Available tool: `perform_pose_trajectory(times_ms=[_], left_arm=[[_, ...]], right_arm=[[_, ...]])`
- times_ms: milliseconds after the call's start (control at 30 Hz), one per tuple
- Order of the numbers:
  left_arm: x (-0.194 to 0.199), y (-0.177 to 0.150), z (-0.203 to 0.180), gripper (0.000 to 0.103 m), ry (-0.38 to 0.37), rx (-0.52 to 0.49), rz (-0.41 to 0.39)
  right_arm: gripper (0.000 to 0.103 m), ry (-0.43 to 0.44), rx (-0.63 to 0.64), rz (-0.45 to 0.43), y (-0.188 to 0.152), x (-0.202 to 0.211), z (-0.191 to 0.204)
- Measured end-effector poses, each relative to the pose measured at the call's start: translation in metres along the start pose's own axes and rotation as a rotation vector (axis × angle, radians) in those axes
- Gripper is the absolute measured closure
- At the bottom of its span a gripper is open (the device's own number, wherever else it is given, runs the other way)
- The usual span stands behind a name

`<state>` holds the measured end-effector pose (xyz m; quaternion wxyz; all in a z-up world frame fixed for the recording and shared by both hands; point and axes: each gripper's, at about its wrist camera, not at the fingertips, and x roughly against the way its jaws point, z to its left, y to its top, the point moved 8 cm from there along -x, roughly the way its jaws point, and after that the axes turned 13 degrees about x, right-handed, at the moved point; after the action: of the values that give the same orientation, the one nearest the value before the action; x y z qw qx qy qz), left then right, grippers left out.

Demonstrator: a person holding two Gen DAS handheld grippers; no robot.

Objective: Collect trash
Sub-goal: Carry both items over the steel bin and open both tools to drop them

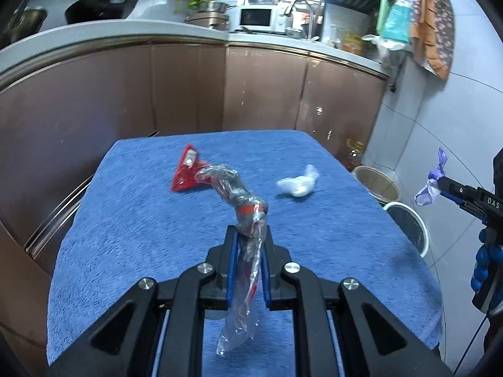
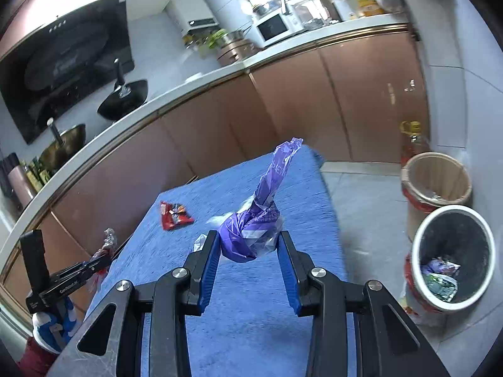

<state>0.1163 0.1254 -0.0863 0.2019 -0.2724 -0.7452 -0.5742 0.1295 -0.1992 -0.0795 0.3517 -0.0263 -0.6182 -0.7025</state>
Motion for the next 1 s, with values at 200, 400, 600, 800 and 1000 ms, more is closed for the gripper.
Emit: perform_pose_trajectory(times_ms=[200,400,600,800,1000], left_arm=[[0.007,-0.001,-0.024,0.091,-0.023,-0.043,-0.005],[0.010,-0.005,-0.037,0.091,-0.034,-0.070,-0.006],[0.009,-0.006,-0.042,0.091,-0.039,-0.076,-0.003],[0.005,-0.005,-0.052,0.091,-0.049,-0.095,0.002],[-0.004,-0.003,-0.073,0.091,-0.069,-0.148,0.015]], right_arm=[[0.068,-0.031,-0.025,-0.037,0.000,0.021,-0.015],[0.068,-0.035,-0.033,-0.052,0.001,0.031,-0.021],[0.068,-0.034,-0.032,-0.055,0.000,0.033,-0.021],[0.068,-0.040,-0.037,-0.053,0.001,0.035,-0.022],[0.068,-0.065,-0.057,-0.055,0.000,0.038,-0.033]])
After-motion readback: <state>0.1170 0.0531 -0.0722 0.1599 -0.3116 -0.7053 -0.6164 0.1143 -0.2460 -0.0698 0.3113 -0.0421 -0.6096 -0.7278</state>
